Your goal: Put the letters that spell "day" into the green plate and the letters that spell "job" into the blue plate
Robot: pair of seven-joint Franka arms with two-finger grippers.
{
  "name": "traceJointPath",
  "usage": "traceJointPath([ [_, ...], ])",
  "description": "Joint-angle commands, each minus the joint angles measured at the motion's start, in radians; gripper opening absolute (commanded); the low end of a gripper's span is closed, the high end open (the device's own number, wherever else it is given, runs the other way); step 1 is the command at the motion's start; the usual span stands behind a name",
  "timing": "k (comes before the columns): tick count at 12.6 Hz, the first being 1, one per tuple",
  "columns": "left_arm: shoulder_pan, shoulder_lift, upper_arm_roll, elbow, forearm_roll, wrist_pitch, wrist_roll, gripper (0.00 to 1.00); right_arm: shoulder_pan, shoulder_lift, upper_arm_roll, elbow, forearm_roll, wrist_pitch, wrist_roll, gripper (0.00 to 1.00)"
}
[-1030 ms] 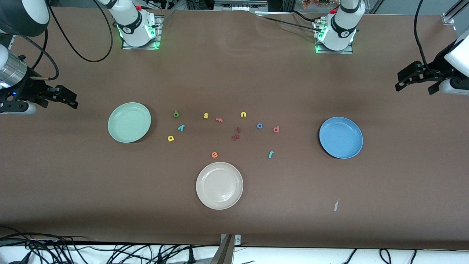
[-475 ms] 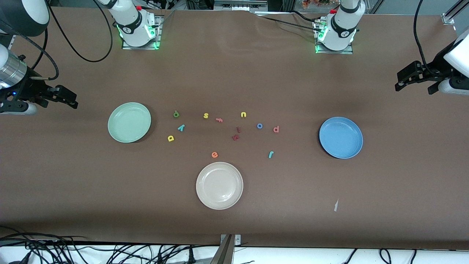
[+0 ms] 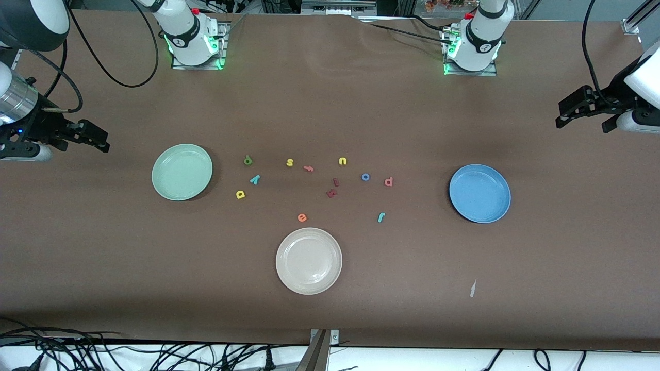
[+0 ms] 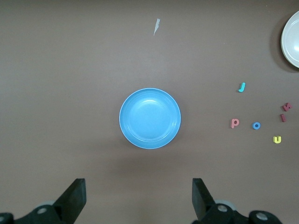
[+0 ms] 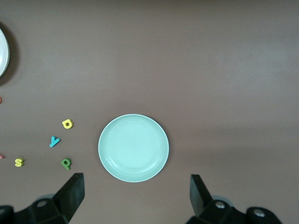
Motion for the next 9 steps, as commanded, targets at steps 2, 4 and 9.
traceJointPath([
  [2,-0.004,0.014,0.003,0.034,-0.013,-0.023,-0.001,1.00,-0.001,0.008,0.002,0.023,-0.001,-0.016,0.005,1.00],
  [4,-0.004,0.014,0.003,0.034,-0.013,-0.023,-0.001,1.00,-0.001,0.008,0.001,0.023,-0.001,-0.016,-0.001,1.00],
  [9,-0.004,0.014,0.003,0.034,-0.013,-0.023,-0.001,1.00,-0.001,0.008,0.001,0.023,-0.001,-0.016,0.005,1.00],
])
